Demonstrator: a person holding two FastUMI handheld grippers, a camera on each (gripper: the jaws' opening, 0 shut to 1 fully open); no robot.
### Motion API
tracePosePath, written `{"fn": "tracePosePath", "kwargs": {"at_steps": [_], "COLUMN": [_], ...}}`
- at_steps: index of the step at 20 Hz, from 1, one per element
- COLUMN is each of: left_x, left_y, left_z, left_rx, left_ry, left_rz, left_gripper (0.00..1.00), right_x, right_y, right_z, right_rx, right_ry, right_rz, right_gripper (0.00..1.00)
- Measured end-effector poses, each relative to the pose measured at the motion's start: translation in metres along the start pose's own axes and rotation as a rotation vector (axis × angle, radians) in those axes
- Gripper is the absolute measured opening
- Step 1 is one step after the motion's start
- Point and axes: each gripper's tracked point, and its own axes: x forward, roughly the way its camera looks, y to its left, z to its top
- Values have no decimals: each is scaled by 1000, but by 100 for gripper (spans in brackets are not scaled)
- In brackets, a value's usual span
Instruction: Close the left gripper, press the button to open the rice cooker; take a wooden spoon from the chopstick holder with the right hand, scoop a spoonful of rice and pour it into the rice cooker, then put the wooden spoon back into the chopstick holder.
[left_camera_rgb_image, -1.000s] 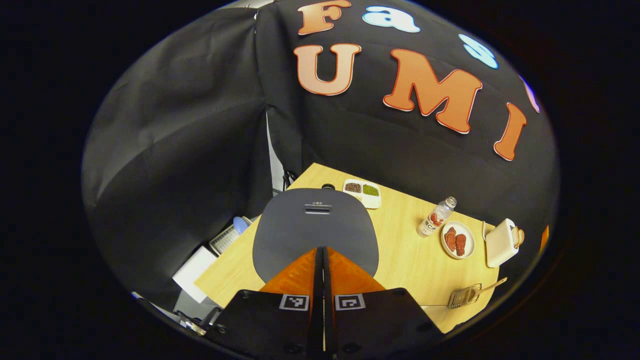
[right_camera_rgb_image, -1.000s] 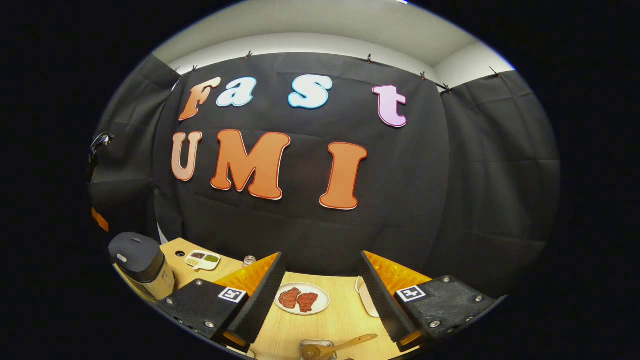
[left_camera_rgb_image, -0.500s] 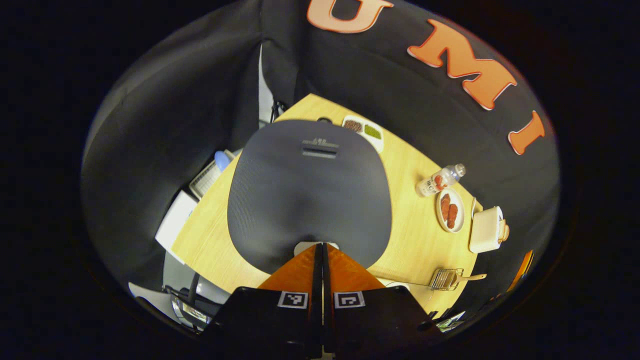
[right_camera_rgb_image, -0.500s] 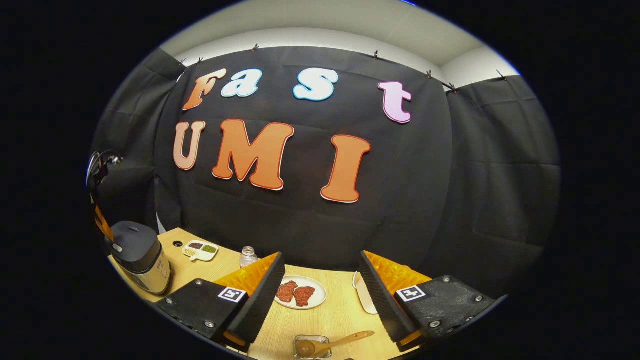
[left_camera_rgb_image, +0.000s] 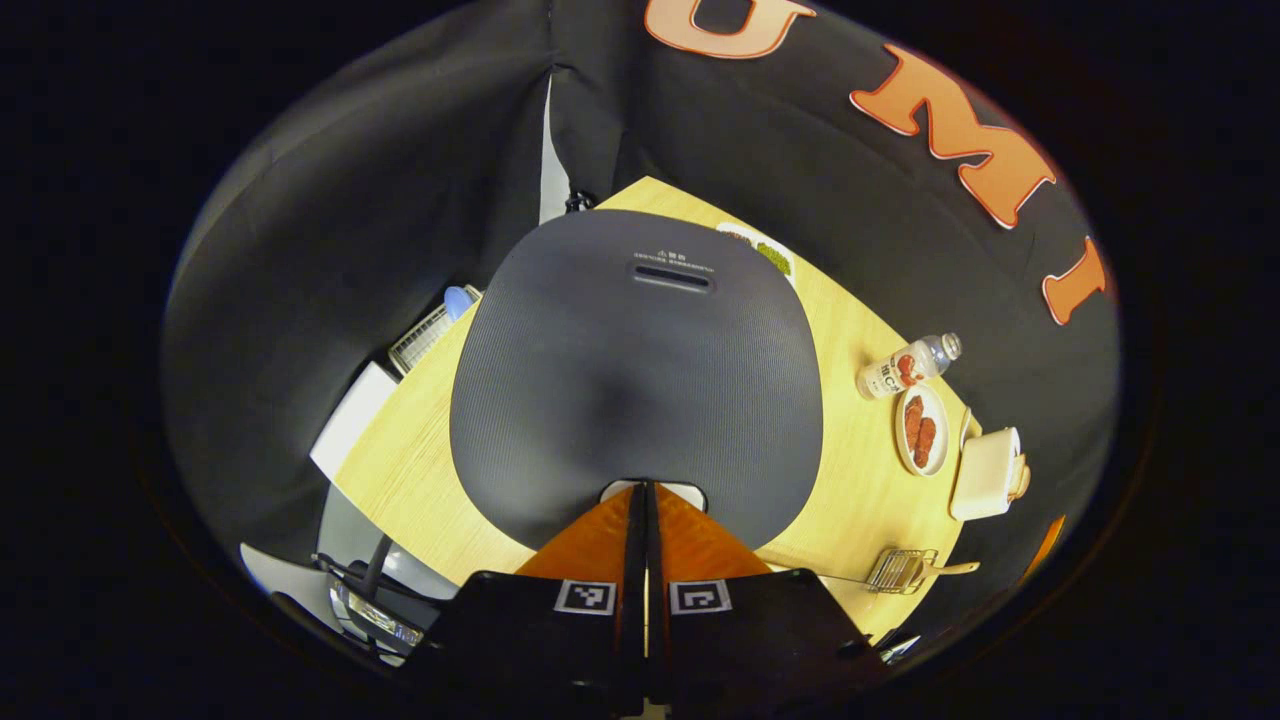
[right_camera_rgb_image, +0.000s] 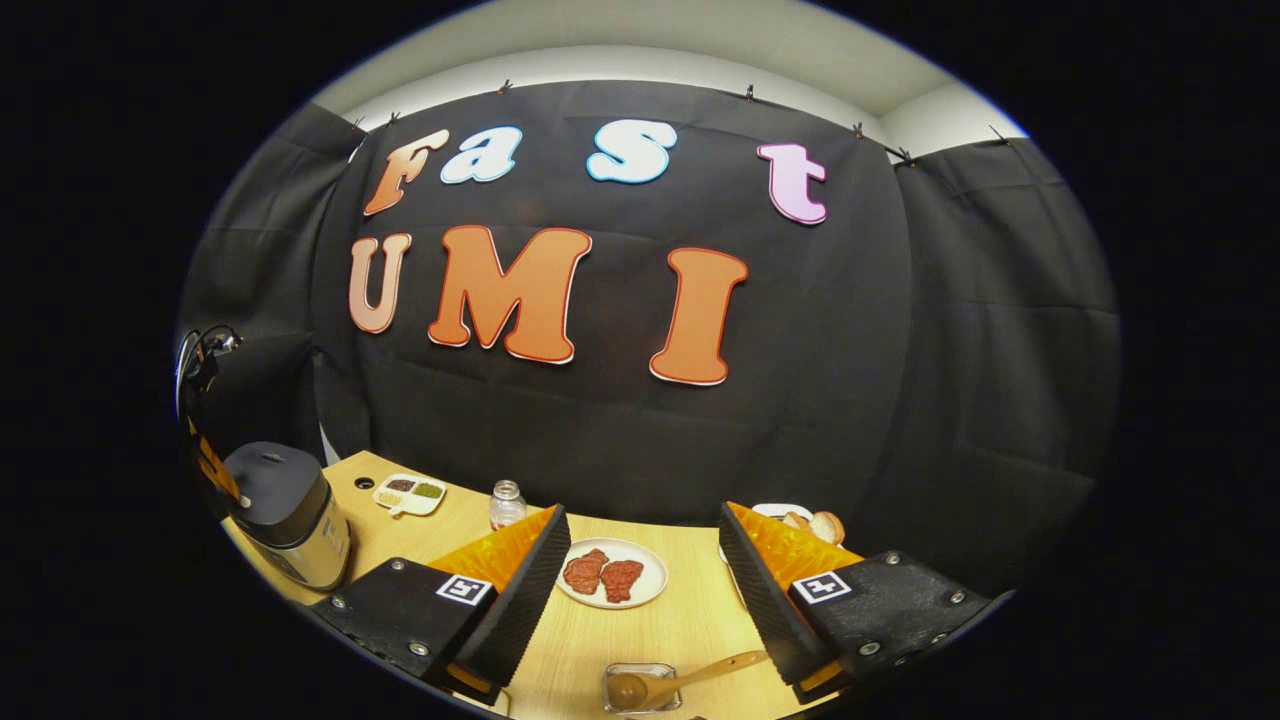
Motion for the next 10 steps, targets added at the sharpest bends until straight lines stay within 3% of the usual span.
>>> {"fn": "tracePosePath", "kwargs": {"at_steps": [5,10], "left_x": [-6,-44], "left_y": [-2,-9], "left_z": [-2,17], "left_rx": [50,110], "left_ry": [-128,-386], "left_rz": [79,102], "left_gripper": [6,6], "right_x": [7,11], "right_y": [15,14], "right_z": [-1,-11], "right_rx": [41,48], "right_ry": [32,60], "right_rz": [46,47], "right_gripper": [94,94]}}
